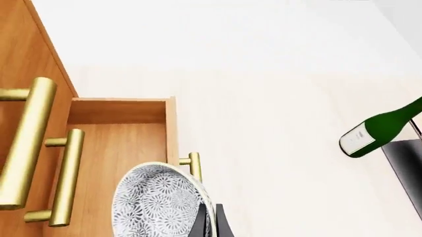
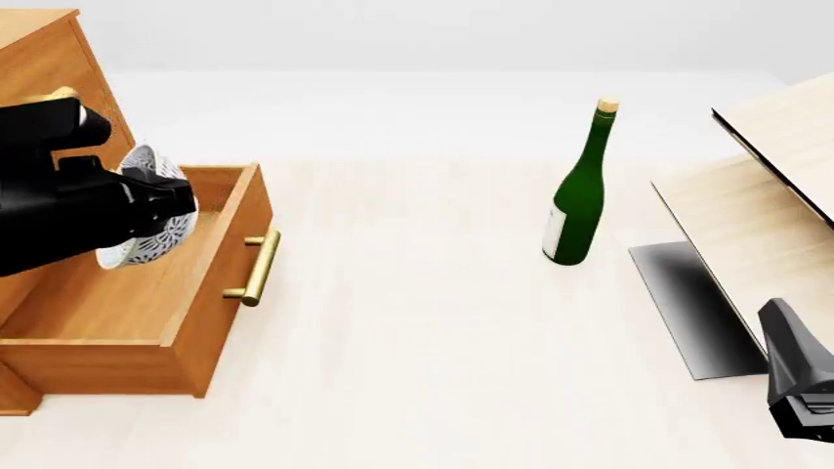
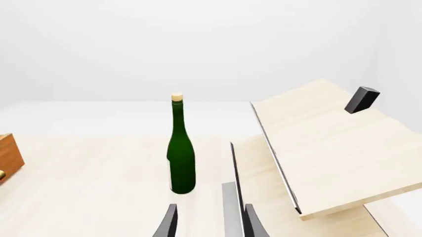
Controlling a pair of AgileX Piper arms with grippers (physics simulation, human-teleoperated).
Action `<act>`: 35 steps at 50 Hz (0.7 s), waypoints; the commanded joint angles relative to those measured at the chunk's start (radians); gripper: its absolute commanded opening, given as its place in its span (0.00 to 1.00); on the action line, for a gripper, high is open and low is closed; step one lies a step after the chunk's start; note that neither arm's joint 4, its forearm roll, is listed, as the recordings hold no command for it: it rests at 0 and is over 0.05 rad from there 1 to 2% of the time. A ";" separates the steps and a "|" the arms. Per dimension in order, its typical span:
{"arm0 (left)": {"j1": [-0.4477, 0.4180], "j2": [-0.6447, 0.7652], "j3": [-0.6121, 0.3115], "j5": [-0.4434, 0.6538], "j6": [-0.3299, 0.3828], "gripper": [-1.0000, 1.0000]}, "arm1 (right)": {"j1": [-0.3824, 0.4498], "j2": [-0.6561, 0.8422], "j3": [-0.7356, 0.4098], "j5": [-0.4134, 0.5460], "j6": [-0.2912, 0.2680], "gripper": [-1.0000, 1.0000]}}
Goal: Put the bowl in the bottom drawer of the cabinet.
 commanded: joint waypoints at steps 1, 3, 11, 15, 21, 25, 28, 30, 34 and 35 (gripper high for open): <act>0.037 -0.001 0.049 -0.039 -0.003 0.00 | 0.000 0.000 0.000 0.000 0.000 1.00; 0.048 0.013 0.060 -0.047 0.007 0.00 | 0.000 0.000 0.000 0.000 0.000 1.00; 0.078 0.061 0.050 -0.062 0.027 0.00 | 0.000 0.000 0.000 0.000 0.000 1.00; 0.105 0.080 0.043 -0.062 0.043 0.00 | 0.000 0.000 0.000 0.000 0.000 1.00; 0.114 0.121 0.036 -0.077 0.055 0.00 | 0.000 0.000 0.000 0.000 0.000 1.00; 0.129 0.135 0.029 -0.080 0.063 0.00 | 0.000 0.000 0.000 0.000 0.000 1.00; 0.137 0.140 0.031 -0.084 0.068 0.00 | 0.000 0.000 0.000 0.000 0.000 1.00; 0.141 0.148 0.036 -0.090 0.070 0.00 | 0.000 0.000 0.000 0.000 0.000 1.00; 0.133 0.173 0.036 -0.101 0.065 0.00 | 0.000 0.000 0.000 0.000 0.000 1.00; 0.131 0.176 0.034 -0.101 0.066 0.00 | 0.000 0.000 0.000 0.000 0.000 1.00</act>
